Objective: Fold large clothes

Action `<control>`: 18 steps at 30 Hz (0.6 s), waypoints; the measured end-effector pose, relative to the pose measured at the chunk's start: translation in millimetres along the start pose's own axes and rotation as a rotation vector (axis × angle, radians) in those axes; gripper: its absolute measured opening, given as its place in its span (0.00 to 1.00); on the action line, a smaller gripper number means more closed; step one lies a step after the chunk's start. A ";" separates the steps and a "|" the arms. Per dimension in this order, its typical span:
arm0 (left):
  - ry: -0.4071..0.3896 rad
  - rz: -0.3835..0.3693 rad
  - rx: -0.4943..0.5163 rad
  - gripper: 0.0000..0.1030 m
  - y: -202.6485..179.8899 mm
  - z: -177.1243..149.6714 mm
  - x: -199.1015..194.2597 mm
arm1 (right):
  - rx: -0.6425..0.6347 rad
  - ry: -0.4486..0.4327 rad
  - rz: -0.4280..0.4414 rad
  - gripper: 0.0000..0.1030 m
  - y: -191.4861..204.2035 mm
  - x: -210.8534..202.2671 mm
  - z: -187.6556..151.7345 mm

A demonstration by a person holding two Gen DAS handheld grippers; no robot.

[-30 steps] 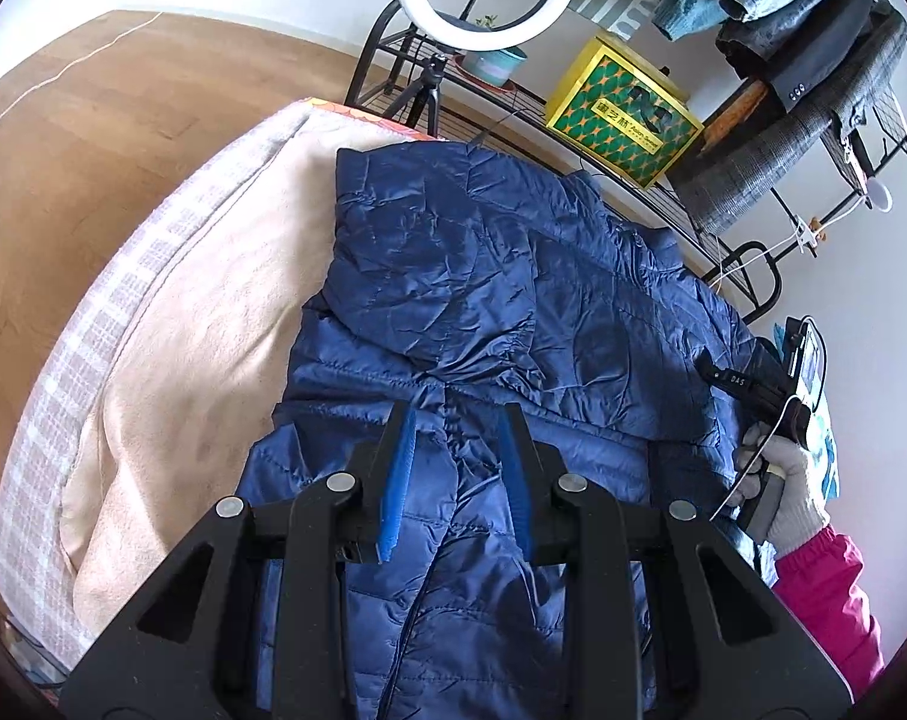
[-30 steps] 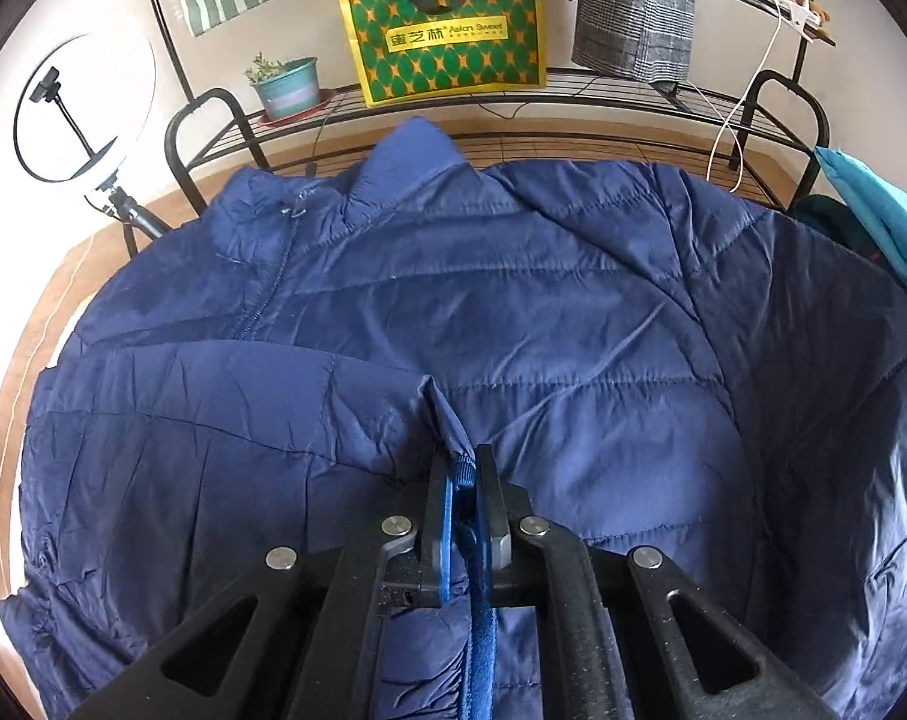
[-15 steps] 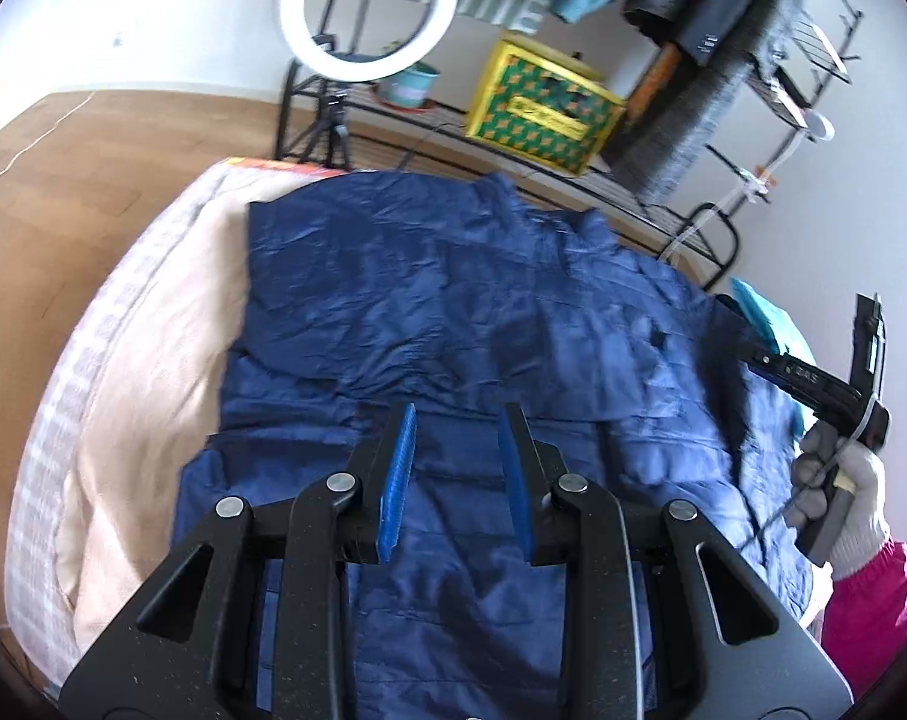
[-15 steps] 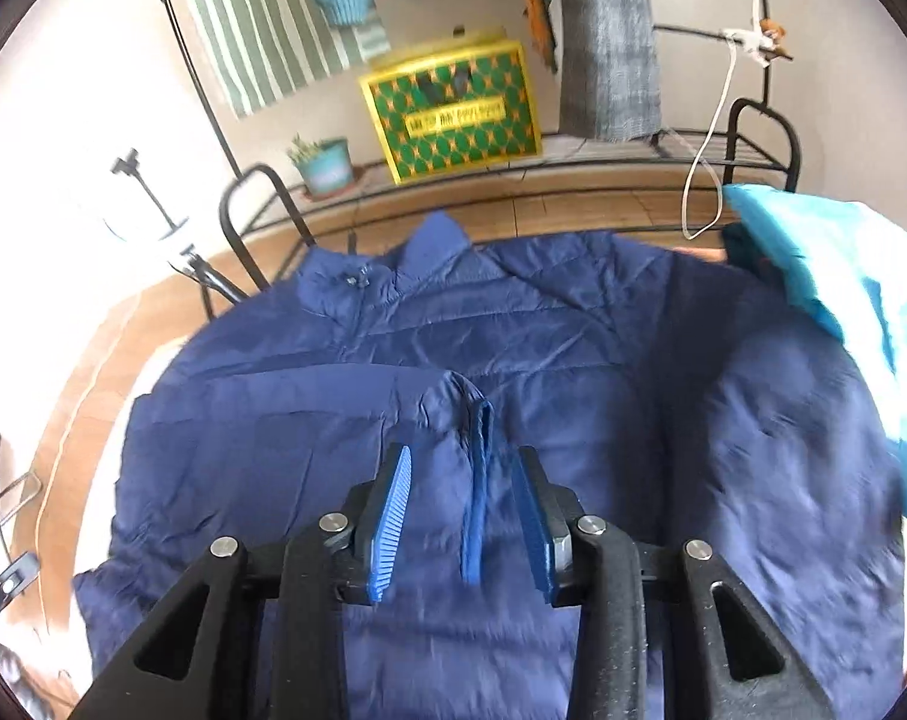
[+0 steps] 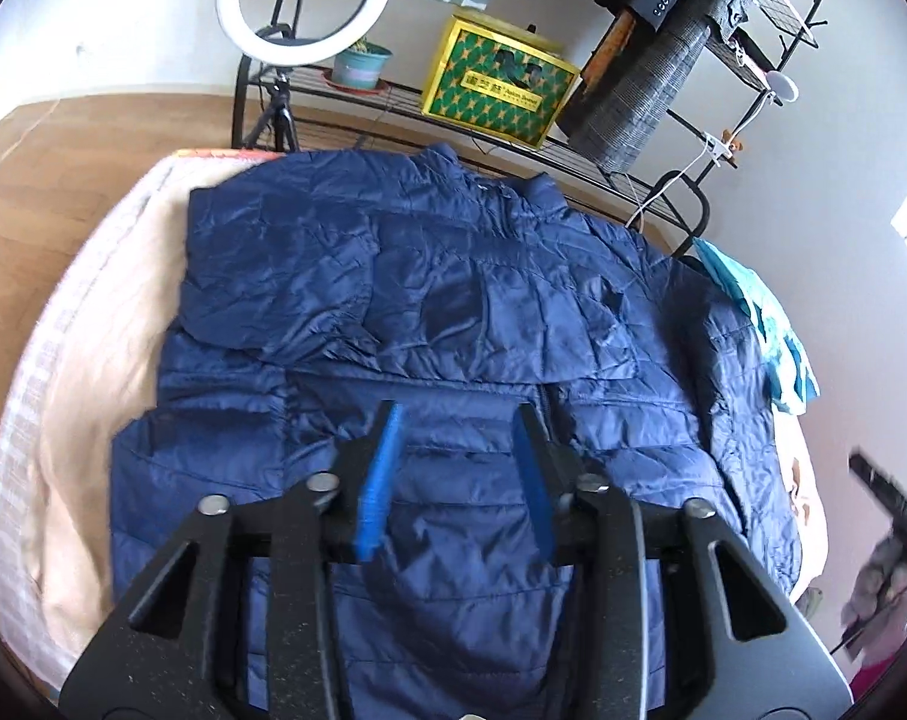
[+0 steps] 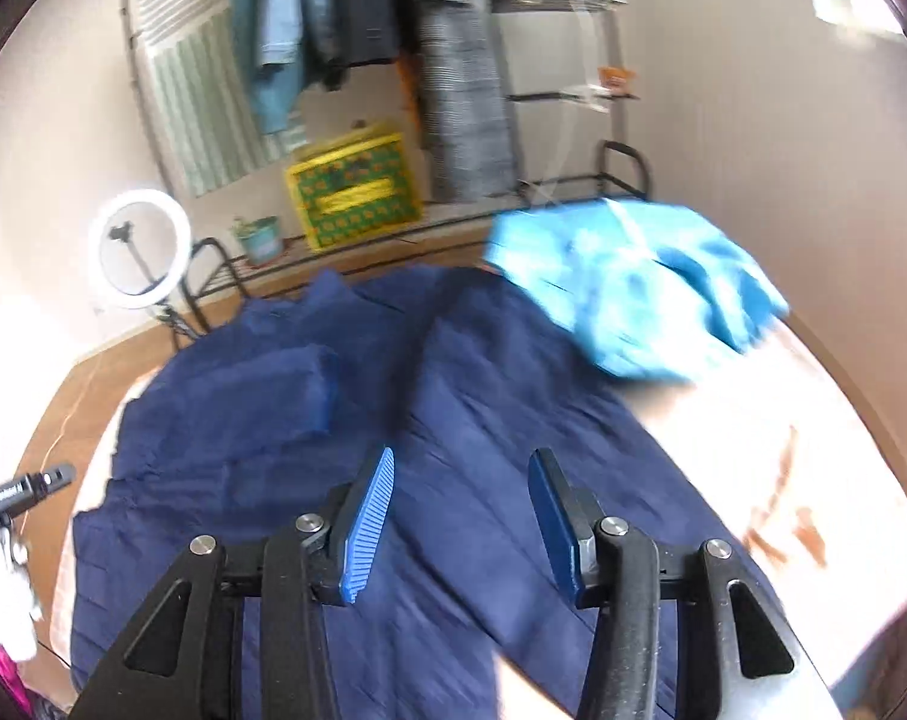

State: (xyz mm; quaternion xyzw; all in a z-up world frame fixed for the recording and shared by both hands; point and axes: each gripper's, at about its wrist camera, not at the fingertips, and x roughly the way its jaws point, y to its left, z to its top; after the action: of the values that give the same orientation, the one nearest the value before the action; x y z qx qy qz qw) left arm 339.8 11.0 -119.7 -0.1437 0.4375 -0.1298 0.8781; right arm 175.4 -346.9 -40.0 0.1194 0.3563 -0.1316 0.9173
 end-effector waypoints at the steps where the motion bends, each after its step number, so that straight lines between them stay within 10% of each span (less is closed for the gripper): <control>1: 0.007 -0.009 -0.003 0.39 -2.6 -0.9 2.2 | 0.017 0.004 -0.016 0.48 -11.8 -8.1 -7.1; 18: 0.059 -0.056 0.053 0.39 -44.3 -27.0 10.4 | 0.374 0.055 -0.160 0.48 -168.9 -59.9 -118.9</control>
State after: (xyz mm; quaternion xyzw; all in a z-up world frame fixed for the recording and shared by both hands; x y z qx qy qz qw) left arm 319.7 -37.4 -126.7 -0.1285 0.4553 -0.1701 0.8644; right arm 3.7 -458.6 -105.5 0.2625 0.3590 -0.2643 0.8558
